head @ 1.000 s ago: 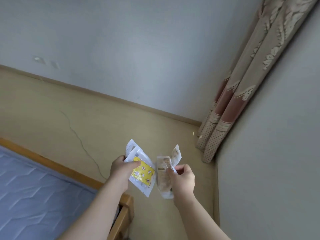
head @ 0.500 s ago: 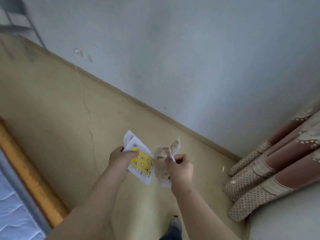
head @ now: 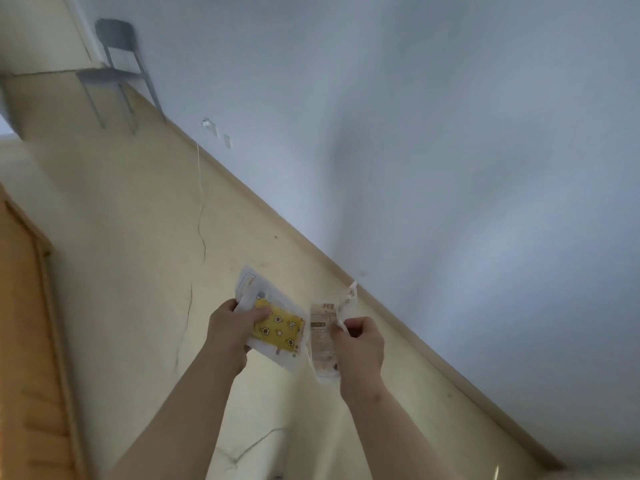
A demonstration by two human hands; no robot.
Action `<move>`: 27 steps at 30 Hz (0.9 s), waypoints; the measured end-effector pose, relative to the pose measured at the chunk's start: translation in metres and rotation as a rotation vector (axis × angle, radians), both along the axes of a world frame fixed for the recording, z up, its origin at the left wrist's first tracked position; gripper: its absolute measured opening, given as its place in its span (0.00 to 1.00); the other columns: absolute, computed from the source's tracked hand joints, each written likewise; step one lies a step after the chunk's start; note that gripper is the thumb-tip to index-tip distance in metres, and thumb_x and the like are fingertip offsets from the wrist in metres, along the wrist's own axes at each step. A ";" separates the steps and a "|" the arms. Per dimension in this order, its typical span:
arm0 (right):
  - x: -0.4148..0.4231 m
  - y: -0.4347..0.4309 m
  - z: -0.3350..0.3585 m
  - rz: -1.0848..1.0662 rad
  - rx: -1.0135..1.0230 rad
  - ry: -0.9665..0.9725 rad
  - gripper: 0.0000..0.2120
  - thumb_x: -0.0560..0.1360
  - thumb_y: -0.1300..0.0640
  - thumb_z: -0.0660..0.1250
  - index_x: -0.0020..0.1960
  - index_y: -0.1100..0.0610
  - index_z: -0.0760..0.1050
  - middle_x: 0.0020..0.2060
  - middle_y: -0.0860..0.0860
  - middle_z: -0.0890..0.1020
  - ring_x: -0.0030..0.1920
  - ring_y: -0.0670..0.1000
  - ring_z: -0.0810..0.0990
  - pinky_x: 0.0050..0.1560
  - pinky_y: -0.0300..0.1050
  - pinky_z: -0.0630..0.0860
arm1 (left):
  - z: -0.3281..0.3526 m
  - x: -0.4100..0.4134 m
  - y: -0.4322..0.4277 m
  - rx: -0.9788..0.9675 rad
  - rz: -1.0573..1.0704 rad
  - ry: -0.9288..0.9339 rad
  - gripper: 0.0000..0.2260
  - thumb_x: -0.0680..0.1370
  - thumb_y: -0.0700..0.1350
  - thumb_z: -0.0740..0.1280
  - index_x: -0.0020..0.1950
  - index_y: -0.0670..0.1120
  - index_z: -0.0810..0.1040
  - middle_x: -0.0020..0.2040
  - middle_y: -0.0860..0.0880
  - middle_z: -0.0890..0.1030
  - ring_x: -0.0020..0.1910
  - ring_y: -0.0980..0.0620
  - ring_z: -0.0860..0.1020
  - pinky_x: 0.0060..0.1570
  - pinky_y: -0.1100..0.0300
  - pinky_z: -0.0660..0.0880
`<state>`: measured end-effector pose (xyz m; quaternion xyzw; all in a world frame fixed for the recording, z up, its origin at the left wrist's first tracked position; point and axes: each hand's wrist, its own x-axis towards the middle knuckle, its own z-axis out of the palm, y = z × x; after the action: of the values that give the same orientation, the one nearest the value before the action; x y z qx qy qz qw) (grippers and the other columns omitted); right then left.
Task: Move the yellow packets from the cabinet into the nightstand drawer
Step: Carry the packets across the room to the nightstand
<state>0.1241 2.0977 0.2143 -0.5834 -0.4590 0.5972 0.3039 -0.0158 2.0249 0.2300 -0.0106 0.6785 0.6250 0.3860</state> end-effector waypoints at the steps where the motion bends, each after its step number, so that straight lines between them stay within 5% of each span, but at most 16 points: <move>1: -0.017 0.017 -0.001 0.022 0.004 0.003 0.10 0.72 0.61 0.69 0.36 0.55 0.69 0.34 0.50 0.74 0.36 0.52 0.73 0.38 0.45 0.71 | -0.002 -0.016 0.015 0.006 0.015 0.002 0.08 0.72 0.32 0.70 0.43 0.43 0.75 0.43 0.41 0.79 0.40 0.43 0.78 0.52 0.45 0.76; 7: -0.152 0.109 0.011 0.117 0.020 0.008 0.09 0.72 0.62 0.69 0.37 0.56 0.70 0.34 0.50 0.74 0.36 0.51 0.74 0.37 0.44 0.73 | -0.001 -0.139 0.098 0.027 0.107 0.008 0.08 0.72 0.31 0.70 0.43 0.43 0.75 0.42 0.41 0.79 0.39 0.44 0.79 0.44 0.52 0.78; 13: -0.288 0.185 0.035 0.235 0.011 0.053 0.08 0.75 0.62 0.67 0.40 0.57 0.69 0.35 0.50 0.74 0.36 0.50 0.74 0.39 0.45 0.75 | 0.017 -0.272 0.157 -0.003 0.228 0.028 0.08 0.72 0.32 0.70 0.43 0.44 0.75 0.42 0.42 0.79 0.42 0.41 0.78 0.53 0.45 0.77; 21: -0.460 0.285 0.021 0.424 0.017 0.047 0.07 0.74 0.64 0.66 0.41 0.57 0.70 0.37 0.51 0.75 0.37 0.51 0.75 0.35 0.40 0.75 | -0.007 -0.425 0.237 -0.022 0.426 0.002 0.09 0.73 0.32 0.69 0.42 0.45 0.74 0.42 0.43 0.78 0.45 0.40 0.78 0.53 0.44 0.77; 27: -0.606 0.384 0.018 0.556 0.038 0.010 0.06 0.74 0.63 0.67 0.40 0.56 0.72 0.37 0.51 0.77 0.39 0.51 0.76 0.41 0.46 0.76 | 0.003 -0.547 0.322 -0.046 0.556 -0.007 0.07 0.73 0.34 0.69 0.44 0.45 0.75 0.43 0.43 0.79 0.45 0.40 0.78 0.55 0.44 0.76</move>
<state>-0.4820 2.4814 0.2320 -0.4265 -0.6109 0.6518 0.1416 -0.5627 2.3473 0.2327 -0.2072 0.6621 0.6914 0.2018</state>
